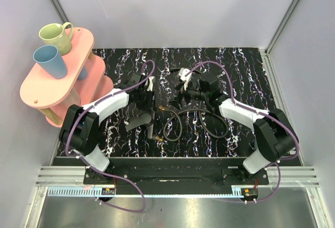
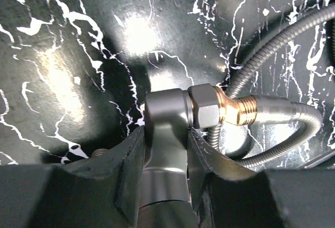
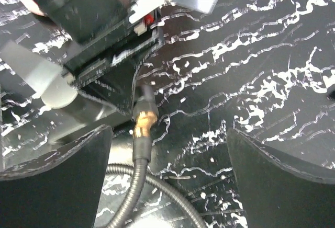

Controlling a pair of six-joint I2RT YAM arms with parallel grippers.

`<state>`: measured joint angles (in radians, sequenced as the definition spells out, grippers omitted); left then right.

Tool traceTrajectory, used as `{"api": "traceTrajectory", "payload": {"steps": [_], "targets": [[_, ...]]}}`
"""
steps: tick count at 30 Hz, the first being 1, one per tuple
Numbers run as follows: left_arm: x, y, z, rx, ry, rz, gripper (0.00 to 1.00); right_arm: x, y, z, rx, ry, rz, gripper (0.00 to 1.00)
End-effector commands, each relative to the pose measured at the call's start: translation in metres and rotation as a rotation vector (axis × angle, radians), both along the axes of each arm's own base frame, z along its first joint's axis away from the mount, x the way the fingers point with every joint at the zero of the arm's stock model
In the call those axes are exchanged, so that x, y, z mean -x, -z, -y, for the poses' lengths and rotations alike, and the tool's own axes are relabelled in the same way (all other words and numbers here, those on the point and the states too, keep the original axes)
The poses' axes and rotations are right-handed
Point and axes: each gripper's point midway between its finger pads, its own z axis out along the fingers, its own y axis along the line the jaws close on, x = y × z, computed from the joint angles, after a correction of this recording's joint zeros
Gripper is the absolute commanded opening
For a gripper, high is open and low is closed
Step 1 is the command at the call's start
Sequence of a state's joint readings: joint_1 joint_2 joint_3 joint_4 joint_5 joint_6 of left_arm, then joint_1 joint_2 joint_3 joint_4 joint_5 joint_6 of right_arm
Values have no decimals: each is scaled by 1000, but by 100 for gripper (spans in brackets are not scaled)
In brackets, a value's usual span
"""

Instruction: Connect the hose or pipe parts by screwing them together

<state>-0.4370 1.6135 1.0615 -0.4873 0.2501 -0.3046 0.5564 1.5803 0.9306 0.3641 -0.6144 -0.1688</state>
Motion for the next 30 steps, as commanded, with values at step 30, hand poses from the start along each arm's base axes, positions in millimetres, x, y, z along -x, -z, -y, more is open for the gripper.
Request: {"api": "traceTrajectory", "payload": {"steps": [30], "targets": [[-104, -130, -50, -374, -176, 334, 0, -8, -27, 69, -154, 652, -287, 100]]}}
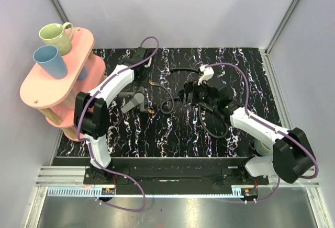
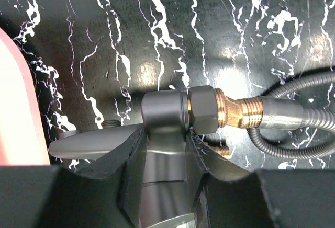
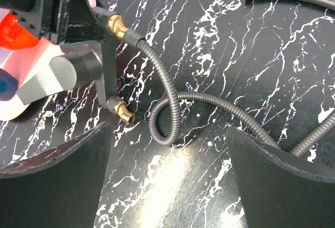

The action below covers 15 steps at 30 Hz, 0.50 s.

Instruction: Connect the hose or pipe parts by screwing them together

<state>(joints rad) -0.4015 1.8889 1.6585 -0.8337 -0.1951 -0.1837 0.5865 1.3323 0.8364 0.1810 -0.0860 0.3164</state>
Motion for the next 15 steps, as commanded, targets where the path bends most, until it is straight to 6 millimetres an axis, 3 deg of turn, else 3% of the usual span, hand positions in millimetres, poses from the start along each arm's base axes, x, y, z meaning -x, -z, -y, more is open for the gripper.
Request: {"api": "traceTrajectory", "payload": {"steps": [1, 5, 9, 12, 13, 14, 15], "targets": [[13, -75, 7, 35, 19, 180, 0, -5, -11, 6, -3, 51, 34, 100], [38, -86, 11, 71, 46, 174, 0, -6, -14, 3, -4, 36, 37, 100], [66, -82, 12, 100, 90, 124, 0, 5, -18, -8, 18, -90, 94, 100], [84, -80, 12, 120, 129, 92, 0, 17, -25, -20, 28, -239, 232, 100], [87, -76, 10, 117, 131, 82, 0, 18, -38, -26, 14, -282, 327, 100], [89, -75, 7, 107, 132, 89, 0, 19, -42, -30, 42, -338, 453, 100], [88, -73, 7, 101, 133, 90, 0, 14, -41, -33, 59, -342, 468, 100]]}}
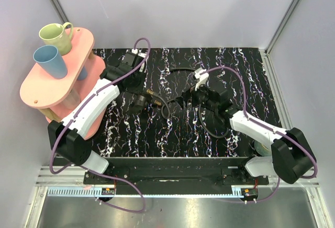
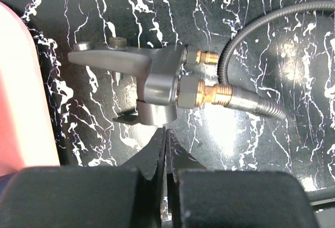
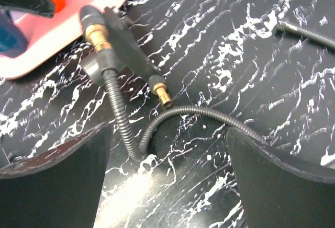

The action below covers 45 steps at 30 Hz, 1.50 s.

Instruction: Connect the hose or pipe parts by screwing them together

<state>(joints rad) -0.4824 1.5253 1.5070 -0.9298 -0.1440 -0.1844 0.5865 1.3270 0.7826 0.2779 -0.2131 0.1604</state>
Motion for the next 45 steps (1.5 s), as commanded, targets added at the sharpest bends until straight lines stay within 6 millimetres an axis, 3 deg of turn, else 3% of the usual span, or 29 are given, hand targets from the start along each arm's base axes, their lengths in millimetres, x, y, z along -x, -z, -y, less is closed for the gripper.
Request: {"api": "traceTrajectory", "payload": {"steps": [1, 3, 6, 8, 9, 13, 16, 17, 18, 22, 23, 25, 26, 28, 32, 34, 35, 38, 45], "targets": [[5, 4, -1, 8, 23, 5, 0, -1, -43, -24, -3, -188, 337, 100], [2, 4, -3, 9, 6, 5, 0, -2, -41, -33, -7, -219, 282, 100], [-1, 2, -6, 17, -12, 11, 0, 12, -35, -50, -36, -297, 252, 100], [-5, 0, -8, 23, -20, 24, 0, 19, -32, -64, -30, -345, 306, 100], [-6, -1, -9, 29, -24, 28, 0, 14, -21, -70, -19, -354, 298, 100], [-6, -3, -7, 58, -25, 32, 3, -4, -15, -89, -5, -393, 342, 99], [-2, -2, -3, 112, 1, 40, 25, -10, -11, -103, 14, -435, 375, 94], [-2, 4, -3, 123, 5, 46, 37, -12, -12, -105, 17, -440, 384, 92], [-1, 0, -5, 139, 8, 67, 41, -13, -13, -106, 15, -440, 385, 91], [-9, 5, -8, 165, -9, 161, 46, -15, -20, -102, 0, -403, 416, 90], [-4, 15, -10, 170, -20, 162, 47, -16, -20, -100, 0, -395, 415, 91], [-12, 8, -5, 228, -25, 247, 50, -18, -21, -98, 3, -376, 417, 91], [-5, 16, -7, 242, -29, 264, 52, -20, -20, -97, 8, -363, 414, 92], [-10, 18, -7, 271, -35, 349, 59, -21, -22, -95, 8, -349, 423, 93], [-17, 8, -8, 278, 6, 477, 64, -18, -24, -88, -6, -312, 430, 96], [-17, 10, -9, 275, 16, 522, 64, -19, -30, -84, -16, -288, 443, 97], [-16, -1, -11, 282, 26, 579, 65, -19, -33, -81, -18, -271, 450, 98], [-19, -9, -9, 309, 34, 660, 67, -20, -43, -73, -27, -230, 468, 99], [-32, 16, -8, 304, 11, 662, 65, -16, -60, -58, -30, -171, 503, 100]]}}
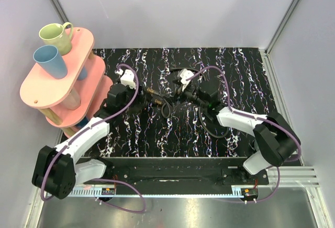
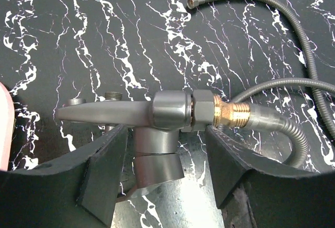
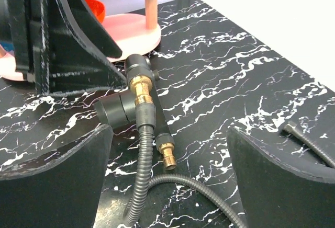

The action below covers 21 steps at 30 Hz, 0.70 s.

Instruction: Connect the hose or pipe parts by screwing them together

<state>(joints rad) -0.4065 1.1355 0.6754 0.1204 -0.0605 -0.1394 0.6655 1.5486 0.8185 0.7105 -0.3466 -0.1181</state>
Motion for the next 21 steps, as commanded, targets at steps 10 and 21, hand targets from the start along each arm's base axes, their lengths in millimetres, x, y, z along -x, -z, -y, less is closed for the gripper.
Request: {"api": "traceTrajectory", "payload": {"steps": [10, 21], "targets": [[-31, -4, 0, 82, -84, 153, 65, 3, -43, 13, -65, 56, 111, 100], [-49, -3, -10, 109, -178, 262, 65, 8, -49, 10, -40, 20, 129, 100]]}}
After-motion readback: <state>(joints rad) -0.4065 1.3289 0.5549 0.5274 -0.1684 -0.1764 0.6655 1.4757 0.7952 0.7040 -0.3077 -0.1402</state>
